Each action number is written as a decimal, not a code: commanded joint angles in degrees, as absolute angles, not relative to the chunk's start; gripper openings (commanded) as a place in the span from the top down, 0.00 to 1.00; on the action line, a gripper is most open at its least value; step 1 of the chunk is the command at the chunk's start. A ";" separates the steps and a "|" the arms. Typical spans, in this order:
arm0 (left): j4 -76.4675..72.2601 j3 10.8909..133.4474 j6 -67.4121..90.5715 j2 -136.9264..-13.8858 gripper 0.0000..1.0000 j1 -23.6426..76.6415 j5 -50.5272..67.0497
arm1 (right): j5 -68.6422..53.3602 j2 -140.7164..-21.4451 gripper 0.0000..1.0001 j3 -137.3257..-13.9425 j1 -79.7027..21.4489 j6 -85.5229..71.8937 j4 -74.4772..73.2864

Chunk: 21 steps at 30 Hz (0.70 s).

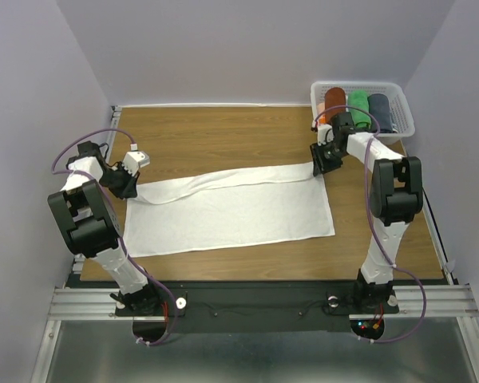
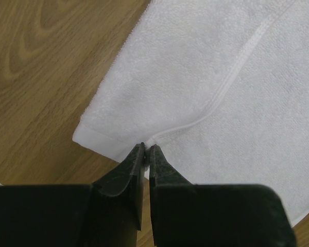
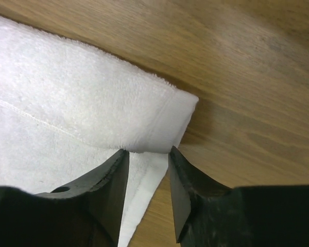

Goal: Roll the towels
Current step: Fold the towel

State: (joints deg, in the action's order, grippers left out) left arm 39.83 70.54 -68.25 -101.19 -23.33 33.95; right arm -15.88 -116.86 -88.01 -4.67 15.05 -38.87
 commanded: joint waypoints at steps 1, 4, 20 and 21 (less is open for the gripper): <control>40.87 72.60 -67.85 -100.90 1.00 -23.12 35.33 | -18.63 -117.60 0.61 -90.88 -4.66 14.41 -38.67; 40.78 72.77 -67.68 -101.16 1.00 -23.12 35.42 | -18.63 -118.12 0.54 -91.67 -4.48 13.98 -38.85; 41.92 74.79 -67.41 -101.87 1.00 -22.94 35.86 | -20.04 -119.10 0.99 -94.22 -2.64 12.65 -40.60; 42.36 75.14 -67.41 -101.87 1.00 -22.85 36.03 | -19.87 -118.48 0.99 -94.22 -2.55 12.83 -40.61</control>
